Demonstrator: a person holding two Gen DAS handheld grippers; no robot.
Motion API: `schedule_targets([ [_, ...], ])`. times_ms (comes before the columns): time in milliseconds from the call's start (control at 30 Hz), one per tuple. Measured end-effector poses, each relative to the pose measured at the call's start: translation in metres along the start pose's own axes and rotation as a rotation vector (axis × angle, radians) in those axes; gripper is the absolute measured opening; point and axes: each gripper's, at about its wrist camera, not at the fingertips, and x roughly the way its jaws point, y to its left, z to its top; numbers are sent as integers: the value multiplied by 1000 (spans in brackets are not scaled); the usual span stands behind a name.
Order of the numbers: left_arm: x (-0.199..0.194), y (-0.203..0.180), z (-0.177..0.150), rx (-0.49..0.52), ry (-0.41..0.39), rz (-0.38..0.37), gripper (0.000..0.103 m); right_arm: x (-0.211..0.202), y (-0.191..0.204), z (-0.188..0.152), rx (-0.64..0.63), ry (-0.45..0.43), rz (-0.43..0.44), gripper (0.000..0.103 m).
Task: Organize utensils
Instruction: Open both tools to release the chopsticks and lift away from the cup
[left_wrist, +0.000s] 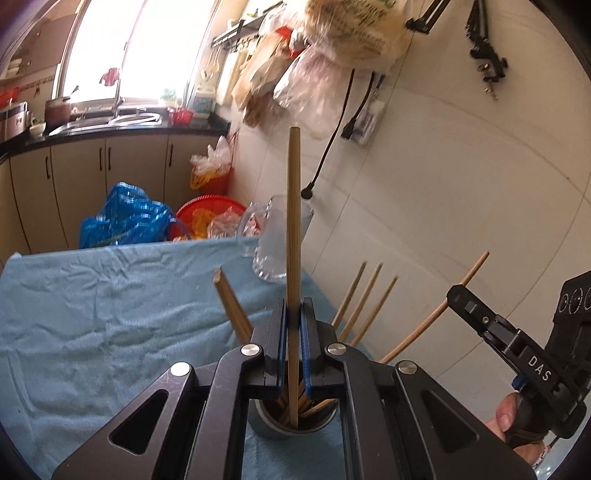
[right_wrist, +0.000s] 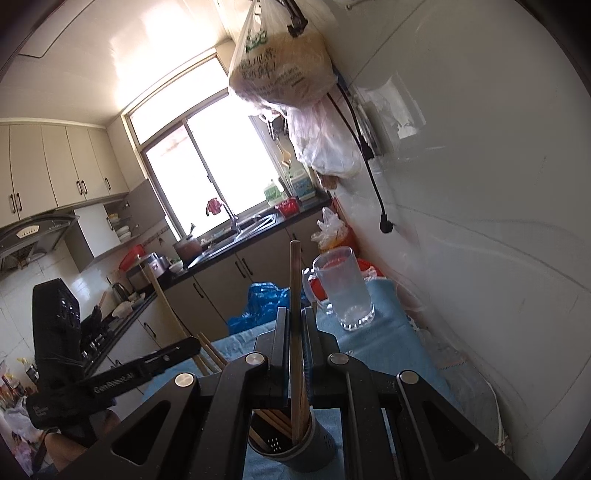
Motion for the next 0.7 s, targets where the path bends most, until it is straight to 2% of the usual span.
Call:
schedule_targets([
  [300, 15, 14, -20, -23, 47, 9, 6, 25, -1, -23, -3, 103, -2, 7],
  [533, 7, 14, -21, -32, 45, -6, 7, 27, -5, -24, 8, 124, -2, 9],
  [567, 4, 13, -21, -32, 41, -9, 10, 25, -5, -24, 9, 120, -2, 10],
  [633, -2, 12, -20, -31, 32, -16, 23, 17, -5, -22, 6, 103, -2, 13],
  [667, -6, 10, -20, -30, 23, -10, 29, 13, -4, -22, 3, 95, -6, 19],
  [700, -12, 9, -21, -26, 9, -5, 29, 9, -3, -21, 1, 87, -12, 29],
])
